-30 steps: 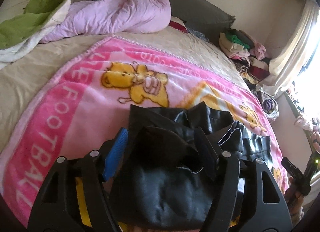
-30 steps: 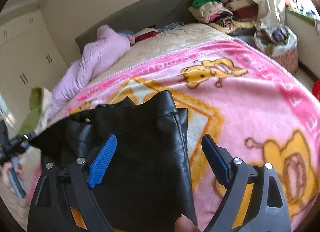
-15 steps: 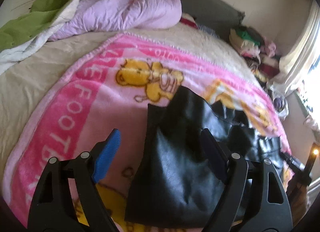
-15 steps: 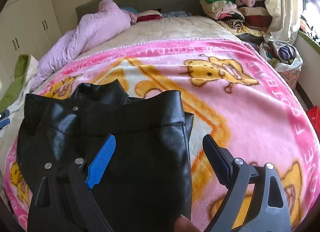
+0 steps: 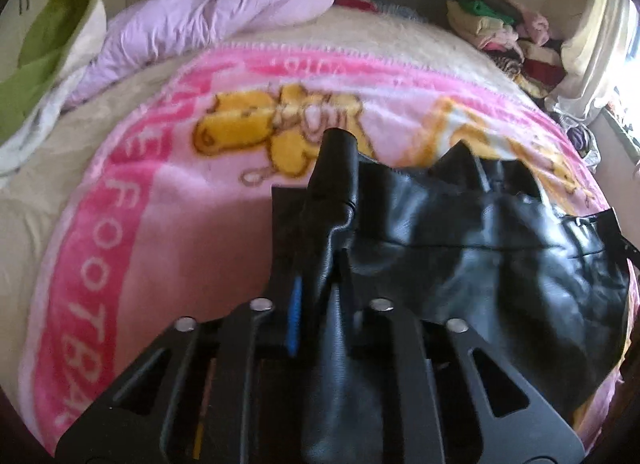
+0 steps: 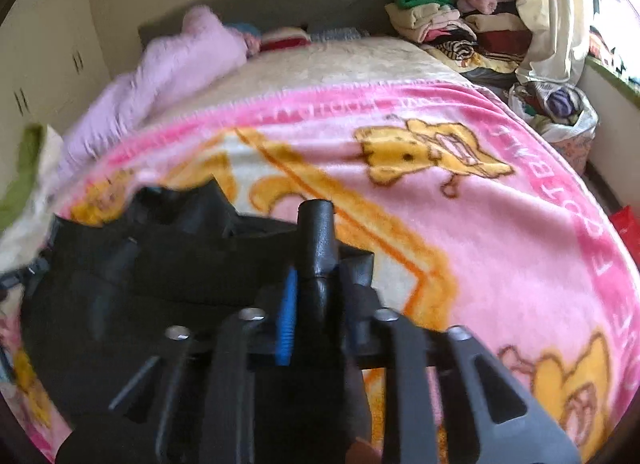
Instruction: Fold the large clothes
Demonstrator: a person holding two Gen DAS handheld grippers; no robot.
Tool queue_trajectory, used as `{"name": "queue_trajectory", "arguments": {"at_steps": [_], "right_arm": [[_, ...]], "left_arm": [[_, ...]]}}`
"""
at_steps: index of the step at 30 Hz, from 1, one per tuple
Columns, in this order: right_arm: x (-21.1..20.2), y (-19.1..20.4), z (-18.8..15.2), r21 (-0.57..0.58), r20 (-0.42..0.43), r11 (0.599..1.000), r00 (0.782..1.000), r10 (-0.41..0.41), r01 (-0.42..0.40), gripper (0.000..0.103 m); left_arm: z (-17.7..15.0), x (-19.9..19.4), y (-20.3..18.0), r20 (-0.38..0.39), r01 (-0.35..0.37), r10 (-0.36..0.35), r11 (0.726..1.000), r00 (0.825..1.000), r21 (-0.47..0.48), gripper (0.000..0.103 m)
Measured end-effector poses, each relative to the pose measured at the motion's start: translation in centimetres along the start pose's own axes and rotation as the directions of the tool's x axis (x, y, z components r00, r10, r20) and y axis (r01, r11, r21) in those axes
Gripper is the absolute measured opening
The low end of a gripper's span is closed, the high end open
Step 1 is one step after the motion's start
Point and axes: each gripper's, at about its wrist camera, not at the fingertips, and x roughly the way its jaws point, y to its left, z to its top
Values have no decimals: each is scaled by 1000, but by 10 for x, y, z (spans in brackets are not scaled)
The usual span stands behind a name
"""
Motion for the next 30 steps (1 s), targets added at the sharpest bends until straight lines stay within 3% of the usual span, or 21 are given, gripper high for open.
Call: {"name": "queue_trajectory", "arguments": {"at_steps": [4,9,15,21,30], "right_arm": [[-26,-4,12,14,98,999,994,48,-49,12],[-26,-11,32,87,149,993,987,67,-81,12],[20,-15,24,129,58,992,998,-14,7,12],[48,-36,4,230,-9,973,1000,14,-11,13],[60,-36,-7,239,-46,971,999,-17,28,16]], "left_arm": [[11,-31,3,114,66,-61,997,992,-35,5],[31,-25,8,131,83,-68,990,989,-111,5],[29,19,5,64,47,-39,990,997,-132,5],[22,34,4,48,30,-25,993,999,-115,9],[17,49,6,36,15,-12,996,999,-91,15]]}}
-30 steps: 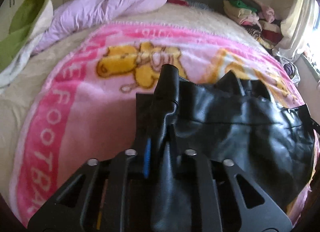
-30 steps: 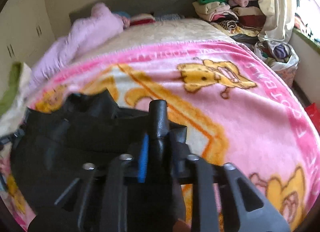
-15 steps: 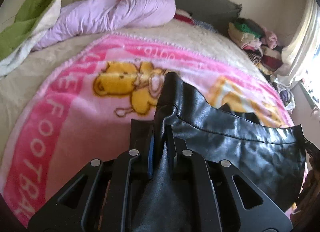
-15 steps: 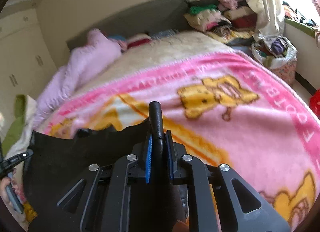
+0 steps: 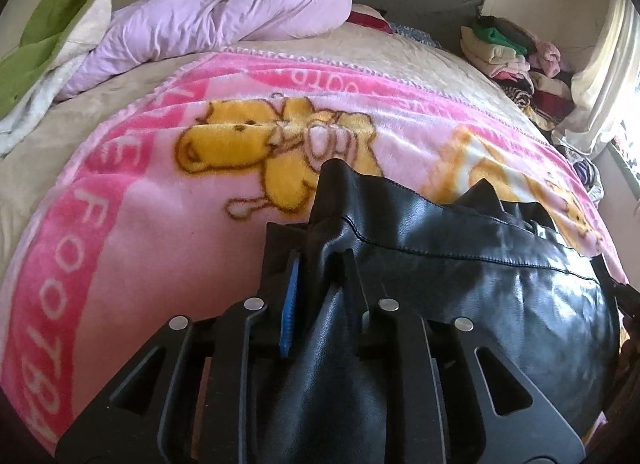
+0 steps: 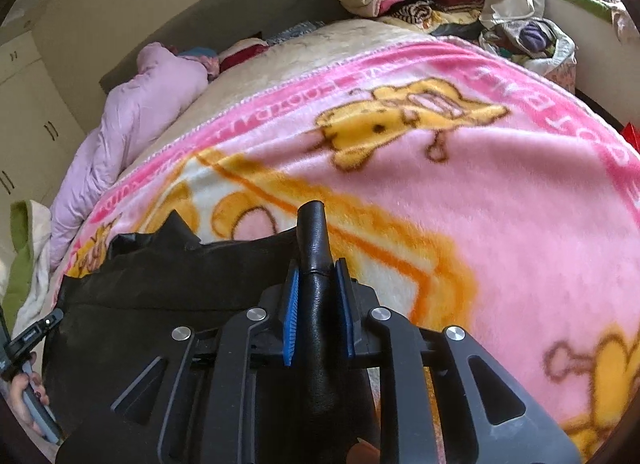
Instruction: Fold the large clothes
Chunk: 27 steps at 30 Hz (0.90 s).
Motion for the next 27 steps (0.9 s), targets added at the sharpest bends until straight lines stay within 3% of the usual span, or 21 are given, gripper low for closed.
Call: {"name": "queue_trajectory", "arguments": {"at_steps": [11,17,19,21,27], "right_arm": [[3,4,-4,-21,-11,999,999,-39,39,20],[-3,11,-4,-48,-12,996,997,-72,71,26],[-9,10,-5,-36,-15,997,997,-72,71,32],[-17,5,-9,-1,-25,994,994,-109,109,68],[-52,-14,-36,94,-25,995,999,-27,29,73]], "left_arm": [[-1,2,3,-12,-7,7,1000,1000,-18,29],[0,-7,4,-12,7,-7,1000,1000,-12,60],[0,-11,3,-15,15,-15,1000,1000,-1,68],[-1,-17,3,-12,22,-22,1000,1000,17,73],[1,-40,5,13,15,-16,998,1000,57,88]]}}
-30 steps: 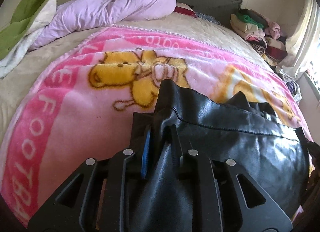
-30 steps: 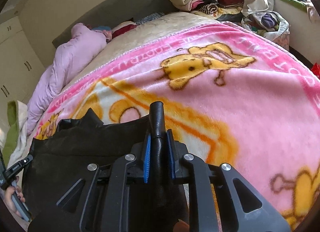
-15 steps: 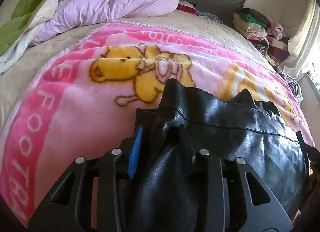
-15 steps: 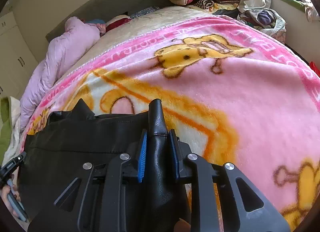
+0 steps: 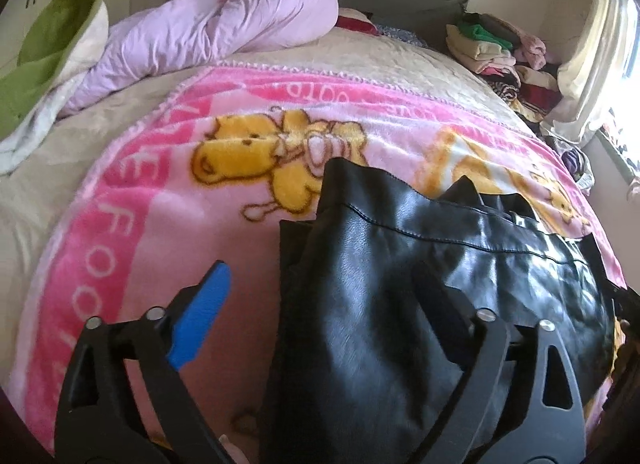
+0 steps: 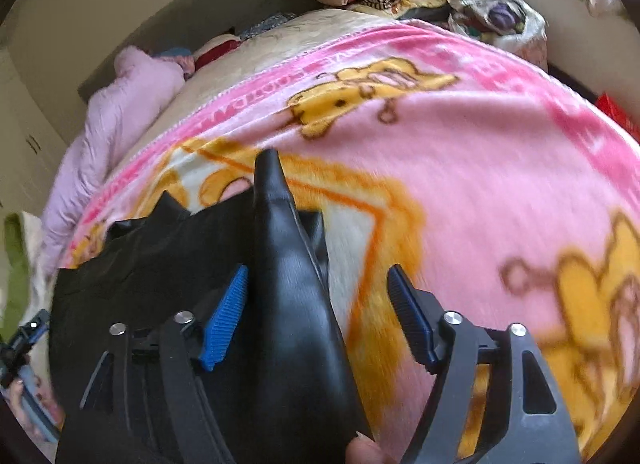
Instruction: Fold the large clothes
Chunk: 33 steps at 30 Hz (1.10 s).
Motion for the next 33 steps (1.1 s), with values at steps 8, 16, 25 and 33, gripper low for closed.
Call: {"name": "queue_trajectory", "arguments": {"at_steps": [8,16,25,33], "right_arm": [[-57,-8,-22,-6,46,1000,999,25,-25,79],[-77,3,-39,-72,11,995,997,76,-75,84],[-59,1,-65,-13,-98,991,987,130,-132,84],[-52,-7,-75,-14,-157,986,974,163,-168,52]], "left_arm": [[-4,-25,-1,15,-14,14,1000,1000,11,93],[-18,-35,2,-3,-7,7,1000,1000,-4,93],[-66,-9,23,-108,45,-59,991,992,-129,93],[-83,-13,19,-109,117,-142,971,984,-208,60]]}}
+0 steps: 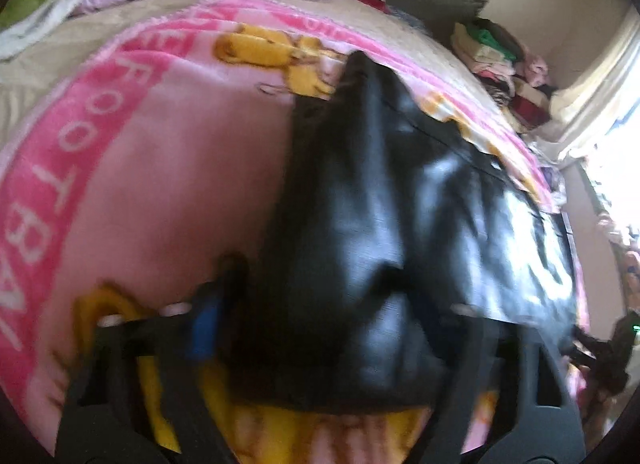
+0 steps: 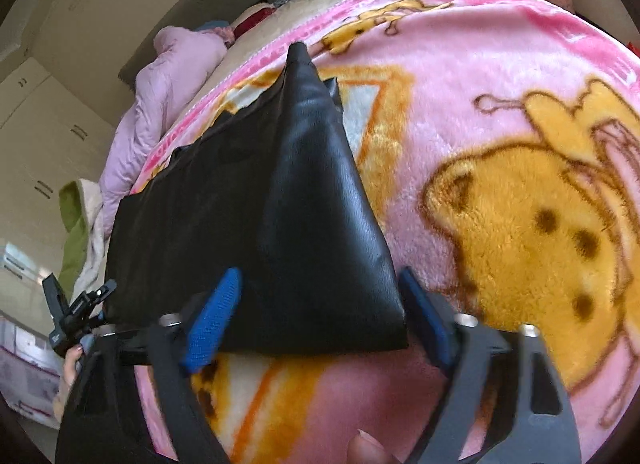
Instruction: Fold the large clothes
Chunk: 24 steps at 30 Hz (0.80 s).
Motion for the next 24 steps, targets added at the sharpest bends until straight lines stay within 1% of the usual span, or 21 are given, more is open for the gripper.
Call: {"name": "queue_trajectory", "arguments": {"at_steps": [1,2,3,4,6,8,10,13,17,18,20,22,24], "right_arm": [[-3,1,0,-26,12,999,1000,-20,21,45],[-6,1,0,-39,23,999,999,-26,27,29],[-9,-1,1,-46,31,999,999,-24,25,24],[-12,-5,3,-45,31,999,999,-8,10,24],[-13,-10,7,-45,19,999,1000,-17,18,24],[-14,-8,10,-79,16,995,998,-54,55,24],[-15,-5,11,-122,20,988,995,-97,99,24],[-13,-8,11,-136,17,983,993,-121,122,25],[-15,0,6,-149,35,974,986,-165,169,33],[-16,4,4,-161,45,969,982,-182,187,42],[-22,8,1,-165,69,962,975,-209,218,54],[-31,12,1,-160,107,961,972,-209,225,56],[-41,20,-1,-178,146,957,968,-205,229,58]], "left_arm": [[-3,-1,-4,4,-18,18,1000,1000,11,57],[-5,-3,-8,6,-32,32,999,999,20,52],[-8,-6,-13,8,-44,44,999,999,27,48],[-9,-8,-16,8,-48,48,998,999,30,46],[-14,-14,-23,3,-50,50,998,999,38,44],[-20,-20,-29,-1,-51,51,997,999,52,43],[-28,-27,-37,-1,-61,61,994,998,88,43],[-35,-31,-38,0,-69,70,993,998,99,43],[-35,-31,-36,-3,-73,74,993,997,90,44],[-36,-31,-37,-3,-77,78,993,997,92,44],[-35,-30,-37,-6,-79,80,992,997,94,44],[-35,-31,-37,-7,-82,83,992,997,94,46],[-35,-31,-37,-7,-85,86,992,996,94,49]]}}
